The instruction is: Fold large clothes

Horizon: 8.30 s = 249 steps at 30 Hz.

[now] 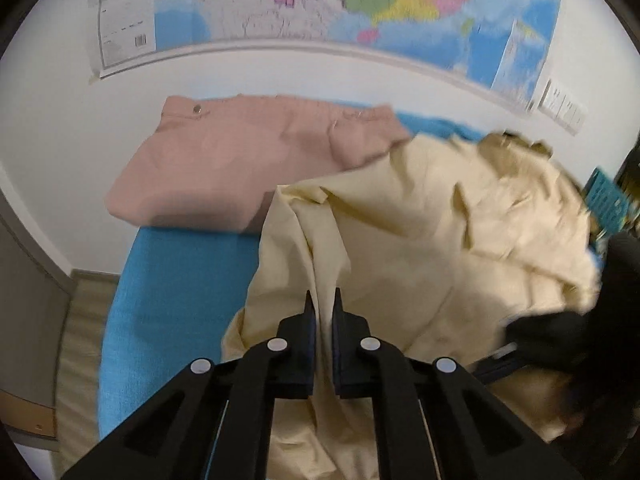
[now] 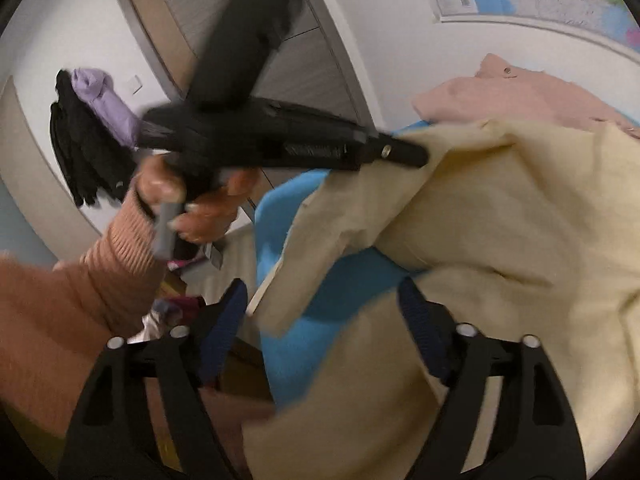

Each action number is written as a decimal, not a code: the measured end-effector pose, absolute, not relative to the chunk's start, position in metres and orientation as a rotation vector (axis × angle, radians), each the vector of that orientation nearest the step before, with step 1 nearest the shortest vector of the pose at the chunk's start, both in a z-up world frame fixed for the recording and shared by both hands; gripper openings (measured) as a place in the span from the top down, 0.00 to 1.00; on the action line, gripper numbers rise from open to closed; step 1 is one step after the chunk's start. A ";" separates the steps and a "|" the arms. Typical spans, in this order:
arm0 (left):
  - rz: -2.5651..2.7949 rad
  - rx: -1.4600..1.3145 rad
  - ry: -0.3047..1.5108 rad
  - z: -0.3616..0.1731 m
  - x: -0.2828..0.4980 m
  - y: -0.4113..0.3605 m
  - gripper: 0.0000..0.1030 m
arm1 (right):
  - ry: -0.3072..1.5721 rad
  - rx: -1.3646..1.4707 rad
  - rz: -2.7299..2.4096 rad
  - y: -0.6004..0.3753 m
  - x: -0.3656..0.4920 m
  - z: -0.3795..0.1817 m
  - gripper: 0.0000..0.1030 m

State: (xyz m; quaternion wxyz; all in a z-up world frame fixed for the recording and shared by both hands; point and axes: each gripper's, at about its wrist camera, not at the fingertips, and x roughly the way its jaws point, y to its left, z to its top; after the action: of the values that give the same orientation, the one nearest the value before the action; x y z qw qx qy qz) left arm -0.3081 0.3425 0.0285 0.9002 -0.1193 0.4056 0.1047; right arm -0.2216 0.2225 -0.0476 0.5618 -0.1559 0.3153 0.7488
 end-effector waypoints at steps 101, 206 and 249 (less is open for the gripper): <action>0.140 0.023 0.887 -0.006 -0.107 0.253 0.50 | 0.833 0.096 0.826 -0.148 -0.010 -0.066 0.96; -0.054 -0.371 0.813 -0.036 -0.355 0.255 0.09 | 0.766 0.452 0.762 -0.299 -0.138 -0.107 0.13; -0.124 -0.529 0.865 -0.036 -0.331 0.210 0.70 | 0.687 0.533 1.091 -0.264 -0.185 -0.103 0.84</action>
State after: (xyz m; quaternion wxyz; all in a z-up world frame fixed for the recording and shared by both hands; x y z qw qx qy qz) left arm -0.3310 0.2099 -0.0356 0.8723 -0.2530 0.4141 -0.0592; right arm -0.1847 -0.2639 -0.1033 0.7663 0.2452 0.3165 0.5025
